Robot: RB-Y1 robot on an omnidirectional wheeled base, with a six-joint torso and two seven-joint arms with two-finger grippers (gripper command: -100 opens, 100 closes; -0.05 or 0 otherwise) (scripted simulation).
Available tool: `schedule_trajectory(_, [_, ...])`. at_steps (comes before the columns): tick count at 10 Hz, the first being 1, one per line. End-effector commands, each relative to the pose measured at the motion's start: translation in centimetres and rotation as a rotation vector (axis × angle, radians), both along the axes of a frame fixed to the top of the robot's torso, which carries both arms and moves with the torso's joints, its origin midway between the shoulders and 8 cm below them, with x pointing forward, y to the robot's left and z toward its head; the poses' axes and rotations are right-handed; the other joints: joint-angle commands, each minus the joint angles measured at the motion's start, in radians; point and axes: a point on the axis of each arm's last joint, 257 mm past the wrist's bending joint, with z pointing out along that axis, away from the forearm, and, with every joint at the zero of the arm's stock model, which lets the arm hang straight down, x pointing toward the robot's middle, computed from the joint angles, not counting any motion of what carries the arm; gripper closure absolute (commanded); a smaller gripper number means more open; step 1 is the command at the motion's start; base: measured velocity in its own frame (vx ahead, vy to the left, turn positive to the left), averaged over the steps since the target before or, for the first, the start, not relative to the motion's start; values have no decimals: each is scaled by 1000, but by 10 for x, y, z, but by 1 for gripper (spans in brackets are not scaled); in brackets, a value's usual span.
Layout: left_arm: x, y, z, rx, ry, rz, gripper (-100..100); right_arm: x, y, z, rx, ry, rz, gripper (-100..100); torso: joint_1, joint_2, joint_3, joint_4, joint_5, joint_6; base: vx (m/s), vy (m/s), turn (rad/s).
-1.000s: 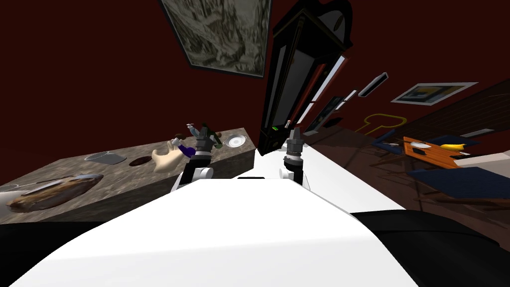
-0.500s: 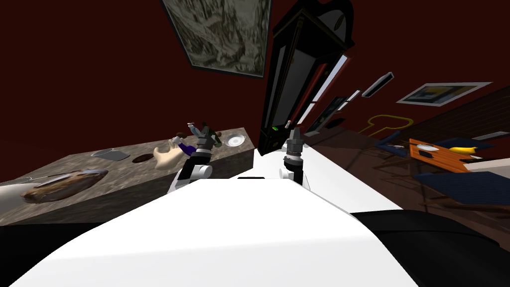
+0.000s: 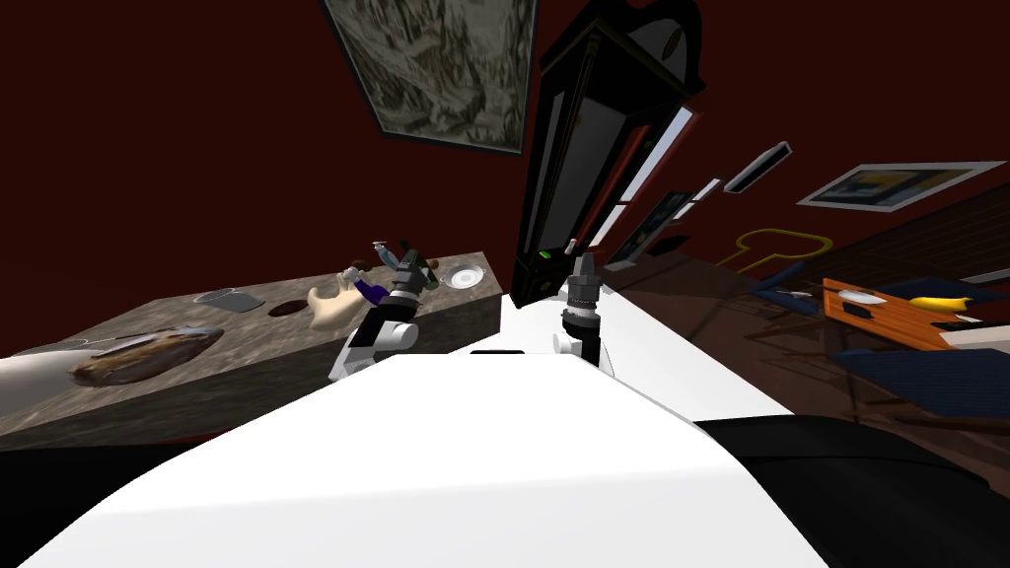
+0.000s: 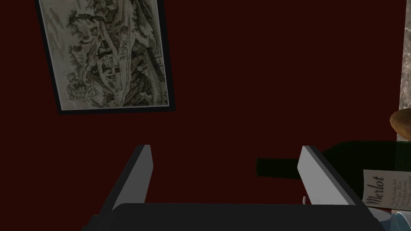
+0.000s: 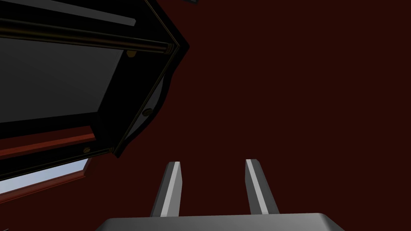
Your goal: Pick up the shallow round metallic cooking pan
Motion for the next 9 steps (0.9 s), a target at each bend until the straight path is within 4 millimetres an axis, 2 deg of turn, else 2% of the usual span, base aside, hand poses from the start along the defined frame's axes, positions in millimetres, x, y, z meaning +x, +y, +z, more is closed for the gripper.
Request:
schedule_trajectory(1, [3,1,-4,-6,22,-2,-100,0,0,0,0,0,0,0,0,0,0,0,0,0,-7,-41,21])
schedule_trajectory(9, [19,12,-33,-55,189,-12,-100,0,0,0,0,0,0,0,1,-1,-1,0,0,0,0,-47,21])
